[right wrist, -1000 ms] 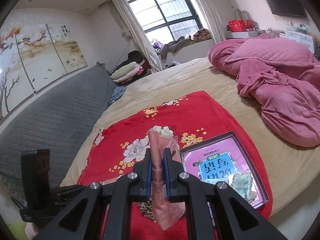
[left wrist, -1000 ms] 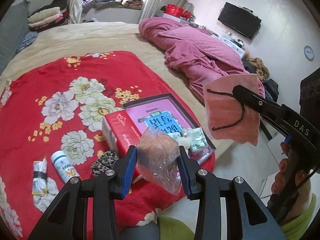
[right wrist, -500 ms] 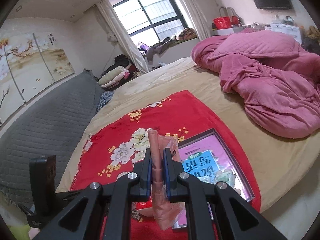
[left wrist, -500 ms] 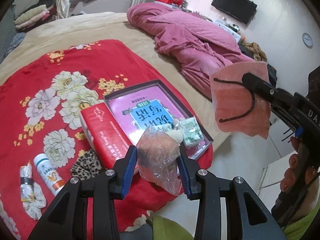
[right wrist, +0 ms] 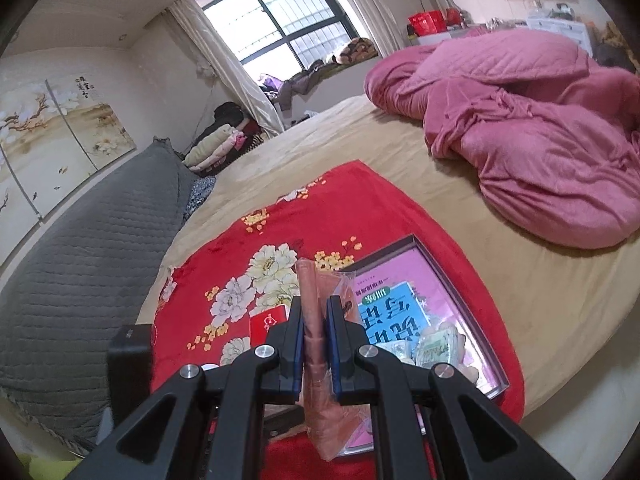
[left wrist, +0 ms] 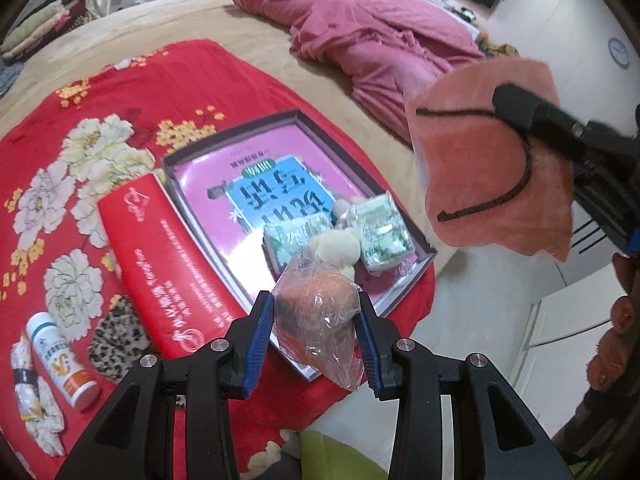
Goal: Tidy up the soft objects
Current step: 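Carry the plastic bag and pink mask pack over the tray with both tools, then open the right tool to drop the mask pack while the left tool lowers the bag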
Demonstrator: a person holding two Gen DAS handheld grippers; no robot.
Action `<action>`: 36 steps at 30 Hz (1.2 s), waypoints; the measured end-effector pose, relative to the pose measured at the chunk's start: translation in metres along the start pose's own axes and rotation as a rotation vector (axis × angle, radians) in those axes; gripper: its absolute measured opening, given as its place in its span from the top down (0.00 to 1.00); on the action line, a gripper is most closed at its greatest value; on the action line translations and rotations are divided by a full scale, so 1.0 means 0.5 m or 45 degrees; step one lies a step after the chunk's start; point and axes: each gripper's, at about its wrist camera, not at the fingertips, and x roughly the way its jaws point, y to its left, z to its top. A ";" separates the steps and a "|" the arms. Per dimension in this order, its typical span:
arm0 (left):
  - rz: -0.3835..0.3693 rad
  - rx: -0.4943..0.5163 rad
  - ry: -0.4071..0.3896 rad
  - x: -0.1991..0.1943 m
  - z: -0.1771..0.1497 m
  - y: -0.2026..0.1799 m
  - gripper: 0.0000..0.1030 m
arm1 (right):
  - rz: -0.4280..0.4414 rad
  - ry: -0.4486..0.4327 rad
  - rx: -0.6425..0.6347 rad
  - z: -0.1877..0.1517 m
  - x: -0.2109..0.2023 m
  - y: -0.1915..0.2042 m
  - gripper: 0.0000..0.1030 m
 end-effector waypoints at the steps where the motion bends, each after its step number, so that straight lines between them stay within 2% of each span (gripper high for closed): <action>1: 0.002 0.001 0.017 0.013 0.000 0.000 0.59 | 0.000 0.004 0.002 0.000 0.004 -0.002 0.90; 9: 0.002 0.042 0.089 0.082 -0.003 -0.013 0.59 | 0.006 0.040 0.051 -0.002 0.044 -0.037 0.90; 14: -0.030 0.030 0.122 0.116 0.003 -0.020 0.59 | 0.037 0.052 0.089 0.002 0.068 -0.055 0.90; 21: -0.051 0.025 0.169 0.154 -0.003 -0.023 0.59 | -0.047 0.108 0.040 0.001 0.125 -0.069 0.90; 29: -0.058 0.007 0.170 0.173 0.004 -0.010 0.59 | -0.150 0.160 -0.006 0.002 0.186 -0.088 0.89; 33: -0.061 -0.006 0.168 0.174 0.007 -0.005 0.59 | -0.186 0.172 -0.074 0.008 0.204 -0.085 0.88; 36: -0.067 -0.004 0.168 0.172 0.007 -0.004 0.59 | -0.165 0.194 -0.073 0.009 0.218 -0.092 0.88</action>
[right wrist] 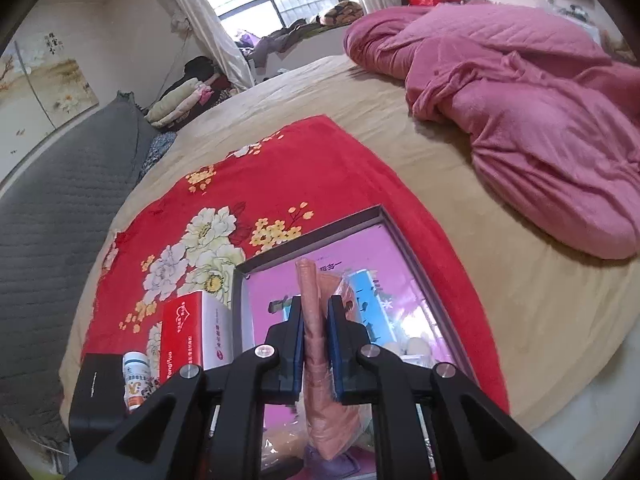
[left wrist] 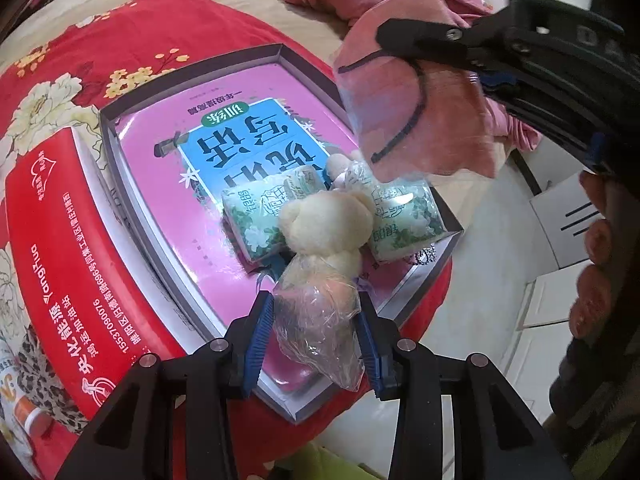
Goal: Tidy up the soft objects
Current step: 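Open the right tool to drop the mask pack while the left tool lowers the bag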
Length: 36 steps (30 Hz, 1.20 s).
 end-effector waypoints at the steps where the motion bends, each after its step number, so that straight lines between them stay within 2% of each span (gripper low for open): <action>1: 0.002 0.008 -0.002 -0.001 -0.001 -0.001 0.59 | -0.007 0.020 -0.010 0.000 0.009 -0.003 0.88; 11: 0.010 0.008 0.006 0.000 -0.001 -0.003 0.59 | 0.176 0.181 0.086 -0.011 0.069 -0.032 0.88; 15: 0.010 0.000 0.007 0.000 0.000 -0.001 0.59 | 0.226 0.207 0.127 -0.017 0.081 -0.041 0.87; 18: 0.011 -0.002 0.011 0.001 0.001 -0.001 0.59 | 0.277 0.232 0.161 -0.021 0.089 -0.044 0.83; 19: 0.011 -0.001 0.012 0.001 0.001 -0.001 0.59 | 0.287 0.244 0.167 -0.023 0.093 -0.042 0.77; 20: 0.012 -0.003 0.014 0.001 0.002 -0.001 0.59 | 0.288 0.251 0.171 -0.023 0.095 -0.042 0.71; 21: 0.011 -0.006 0.013 0.001 0.003 0.000 0.59 | 0.286 0.254 0.178 -0.023 0.097 -0.042 0.60; 22: 0.010 -0.010 0.013 0.001 0.004 0.001 0.59 | 0.281 0.249 0.184 -0.022 0.096 -0.044 0.54; 36: 0.028 -0.028 0.022 0.010 0.008 -0.003 0.58 | 0.272 0.180 0.179 -0.017 0.051 -0.044 0.53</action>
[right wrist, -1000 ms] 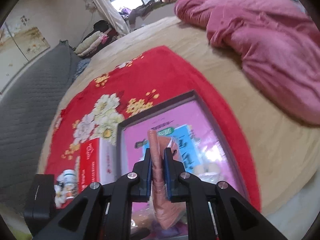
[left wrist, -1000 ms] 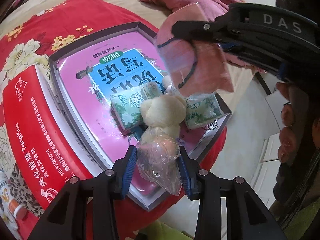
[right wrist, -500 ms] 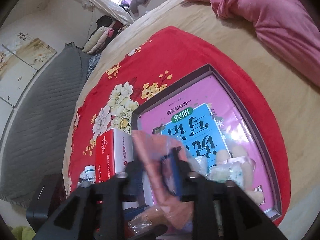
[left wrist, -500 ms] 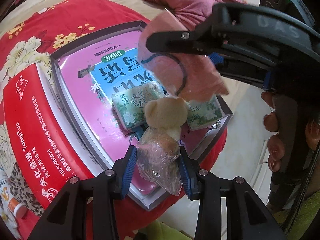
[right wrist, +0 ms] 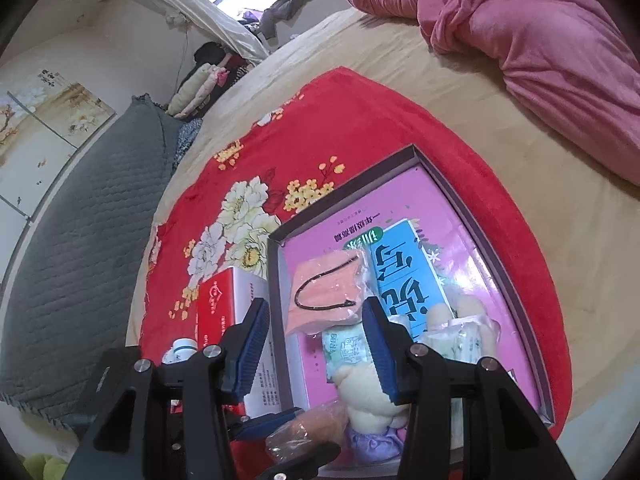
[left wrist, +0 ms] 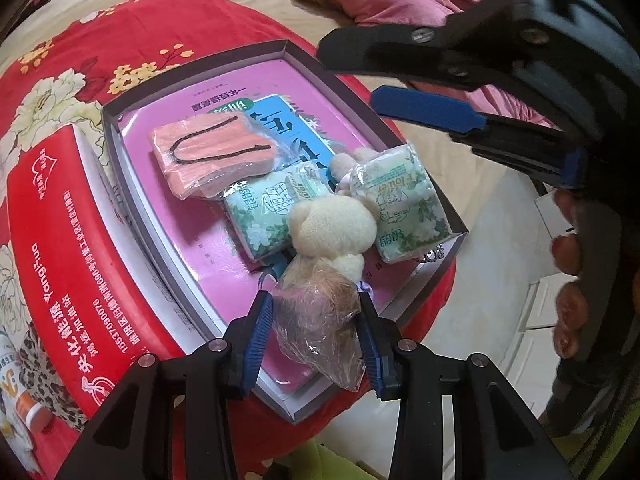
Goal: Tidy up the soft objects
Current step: 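Open the right tool to drop the mask pack while the left tool lowers the bag, then open the left tool to release the bag and withdraw both tools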
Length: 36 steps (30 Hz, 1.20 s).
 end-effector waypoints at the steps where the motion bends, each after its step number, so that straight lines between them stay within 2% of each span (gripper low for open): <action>1: 0.005 0.000 0.001 0.001 0.001 -0.001 0.58 | -0.002 -0.006 -0.002 0.000 -0.006 0.001 0.53; 13: 0.036 -0.015 0.011 0.001 -0.001 -0.003 0.52 | -0.010 -0.086 0.011 -0.002 -0.070 0.001 0.53; 32: 0.023 -0.017 0.005 -0.028 -0.024 -0.011 0.49 | -0.018 -0.108 -0.001 -0.017 -0.088 0.015 0.52; 35: 0.022 -0.008 -0.007 -0.038 -0.027 -0.015 0.37 | -0.032 -0.114 -0.003 -0.018 -0.092 0.018 0.47; 36: 0.018 -0.008 -0.010 -0.042 -0.028 -0.016 0.36 | -0.033 -0.118 -0.001 -0.018 -0.094 0.018 0.46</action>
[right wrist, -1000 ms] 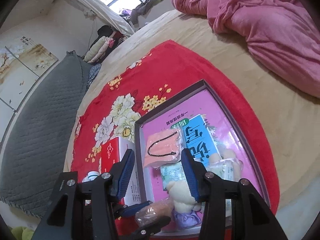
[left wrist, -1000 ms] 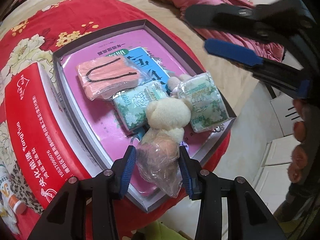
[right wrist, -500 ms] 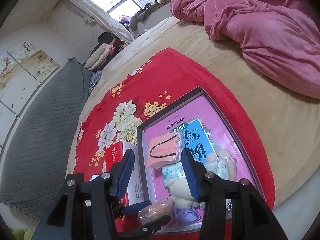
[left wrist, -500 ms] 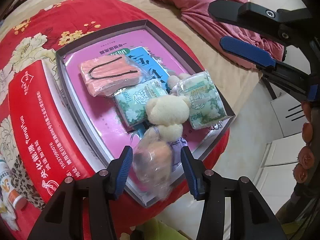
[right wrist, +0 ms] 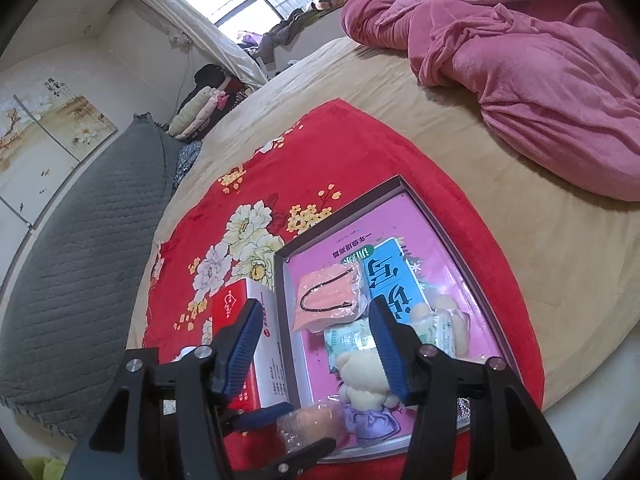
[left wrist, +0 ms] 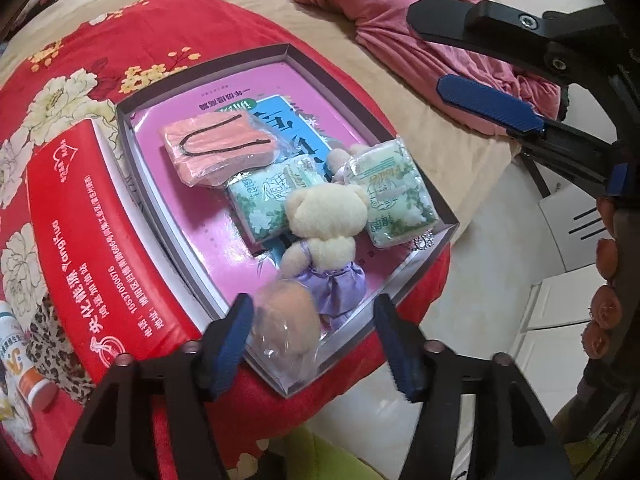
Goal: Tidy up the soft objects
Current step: 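Open the left tool to release the bag and withdraw both tools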
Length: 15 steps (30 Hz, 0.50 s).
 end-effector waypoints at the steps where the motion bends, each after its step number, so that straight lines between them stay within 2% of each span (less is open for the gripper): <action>1: -0.004 0.001 -0.006 -0.005 -0.001 -0.001 0.36 | -0.002 -0.004 0.003 0.000 -0.003 0.000 0.46; 10: -0.001 0.014 -0.050 -0.042 -0.007 -0.005 0.34 | -0.024 -0.035 -0.017 -0.002 -0.024 0.018 0.45; 15: -0.006 0.021 -0.071 -0.063 -0.012 -0.008 0.32 | -0.040 -0.058 -0.042 -0.001 -0.038 0.034 0.37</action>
